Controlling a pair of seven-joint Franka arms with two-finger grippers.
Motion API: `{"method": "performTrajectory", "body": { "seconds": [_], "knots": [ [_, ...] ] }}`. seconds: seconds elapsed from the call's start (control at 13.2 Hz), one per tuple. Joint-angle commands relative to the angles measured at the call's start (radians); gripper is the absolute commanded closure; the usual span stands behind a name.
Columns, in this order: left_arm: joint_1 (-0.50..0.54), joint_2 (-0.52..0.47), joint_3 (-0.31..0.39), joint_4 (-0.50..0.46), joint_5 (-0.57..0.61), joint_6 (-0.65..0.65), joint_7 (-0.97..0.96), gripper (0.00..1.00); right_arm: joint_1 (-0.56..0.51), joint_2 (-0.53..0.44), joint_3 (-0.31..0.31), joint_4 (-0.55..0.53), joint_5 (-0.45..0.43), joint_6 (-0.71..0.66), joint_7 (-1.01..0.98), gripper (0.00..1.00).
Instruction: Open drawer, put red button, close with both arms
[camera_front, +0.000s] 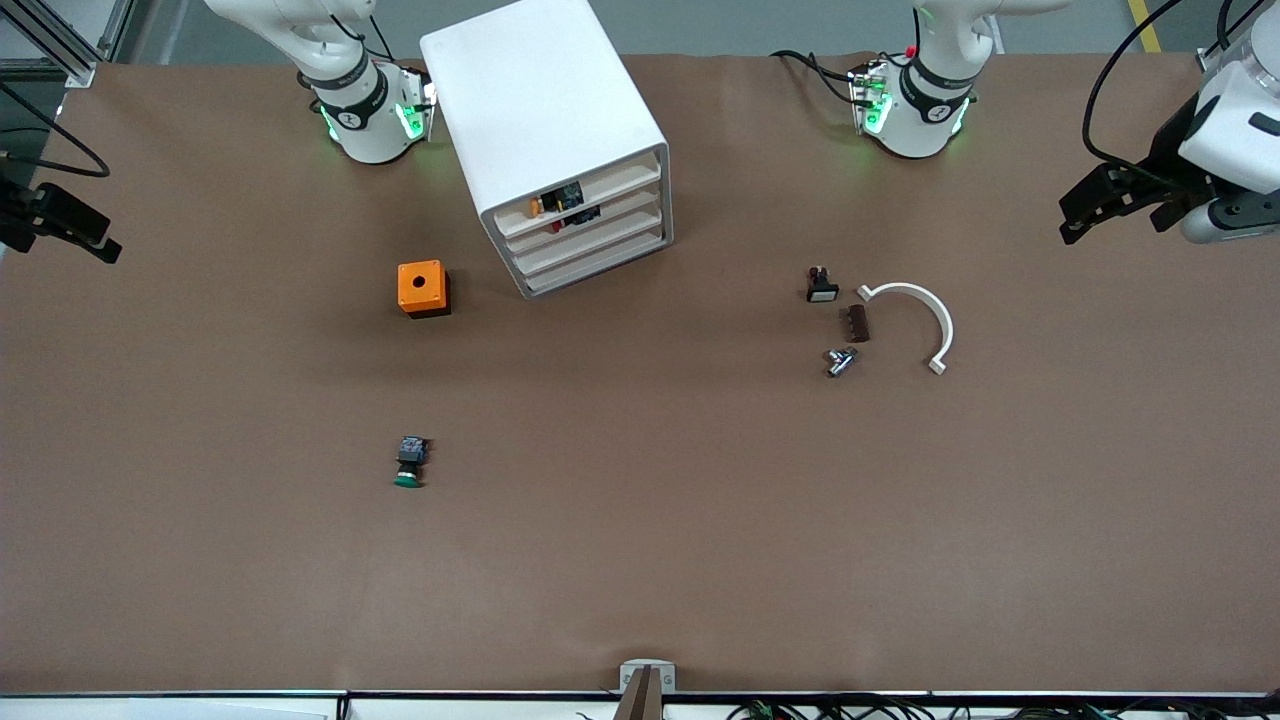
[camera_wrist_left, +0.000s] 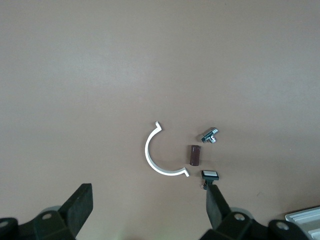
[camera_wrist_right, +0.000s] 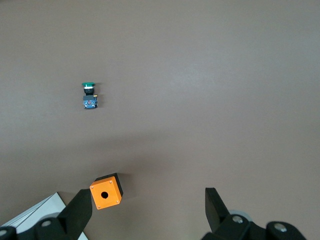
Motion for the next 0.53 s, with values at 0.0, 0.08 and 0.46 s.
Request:
{"method": "performTrajectory", "body": {
  "seconds": [0.0, 0.08, 0.46],
  "knots": [
    [0.0, -0.006, -0.02, -0.005, 0.006, -0.003, 0.01, 0.0, -0.016, -0.01, 0.014, -0.001, -0.003, -0.01, -0.014, 0.0],
    [0.002, -0.002, -0.02, -0.005, 0.005, -0.002, 0.016, 0.0, -0.016, -0.008, 0.014, -0.001, -0.003, -0.008, -0.014, 0.0],
    [-0.001, 0.028, -0.034, 0.026, 0.009, 0.0, 0.011, 0.0, -0.017, -0.008, 0.014, -0.006, -0.003, -0.01, -0.015, 0.0]
  ]
}}
